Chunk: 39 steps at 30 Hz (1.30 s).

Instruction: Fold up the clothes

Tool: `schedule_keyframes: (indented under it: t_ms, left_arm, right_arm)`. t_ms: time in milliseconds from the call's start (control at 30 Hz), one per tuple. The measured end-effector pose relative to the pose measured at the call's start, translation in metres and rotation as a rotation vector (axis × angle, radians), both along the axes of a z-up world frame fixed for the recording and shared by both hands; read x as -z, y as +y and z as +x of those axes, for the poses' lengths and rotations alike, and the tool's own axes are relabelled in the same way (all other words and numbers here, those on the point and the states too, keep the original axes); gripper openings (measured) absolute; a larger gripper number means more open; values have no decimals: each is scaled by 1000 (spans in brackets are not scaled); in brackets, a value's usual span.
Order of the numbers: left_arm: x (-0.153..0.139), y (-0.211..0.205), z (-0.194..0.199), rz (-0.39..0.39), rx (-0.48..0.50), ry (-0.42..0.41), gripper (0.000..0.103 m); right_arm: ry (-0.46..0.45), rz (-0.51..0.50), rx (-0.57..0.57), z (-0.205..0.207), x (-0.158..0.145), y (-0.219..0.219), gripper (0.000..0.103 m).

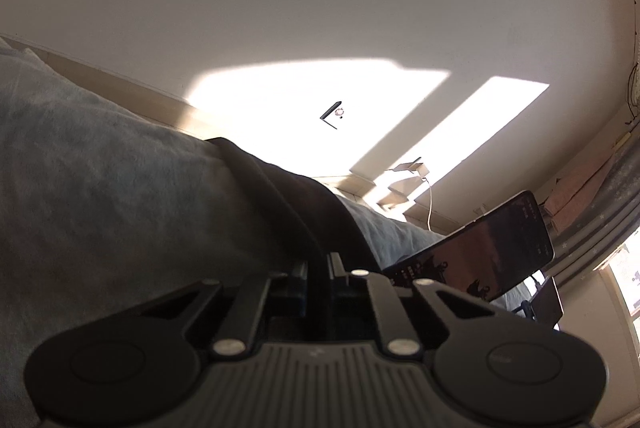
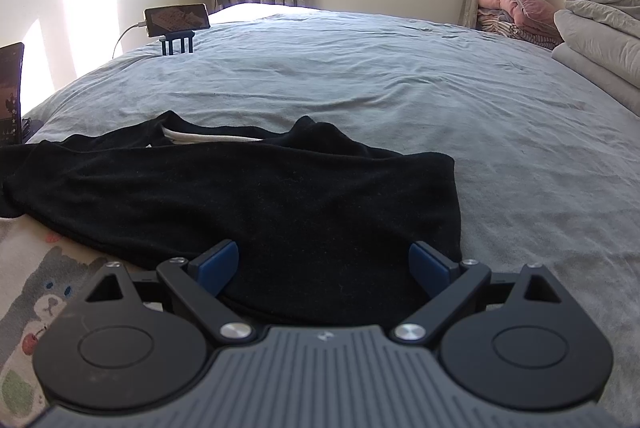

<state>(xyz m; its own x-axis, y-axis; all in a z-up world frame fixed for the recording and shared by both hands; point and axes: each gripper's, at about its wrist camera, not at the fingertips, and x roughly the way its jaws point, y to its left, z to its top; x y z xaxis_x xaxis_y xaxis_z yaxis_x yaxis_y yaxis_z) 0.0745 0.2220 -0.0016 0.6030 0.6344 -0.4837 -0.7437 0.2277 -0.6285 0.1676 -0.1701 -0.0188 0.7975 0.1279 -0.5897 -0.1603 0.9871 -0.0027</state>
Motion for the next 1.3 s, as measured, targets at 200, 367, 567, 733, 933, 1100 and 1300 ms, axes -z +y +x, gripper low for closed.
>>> schedule_keyframes:
  t_ms: [200,367,567,733,933,1100,1300]
  left_arm:
    - [-11,-11,-3,60,39,-57,8]
    - [-18,-17,-5,94,61,-92,8]
    - [-29,-25,-7,157,140,-130,6]
    - [-39,-41,-5,264,221,-153,5]
    - [-40,-43,-1,265,234,-122,5]
    - [-35,-46,3,282,122,4,43]
    - [-27,-34,3,234,5,105,82]
  right_arm:
    - [0,-3,3,0,0,1,94]
    - [0,-7,5,0,0,1,94]
    - [0,-6,6,0,0,1,95]
    - [1,-3,8,0,0,0,95]
    - [2,0,9,0,-1,0,95]
    - [4,3,9,0,0,-1,95]
    - [5,0,10,1,0,0,96]
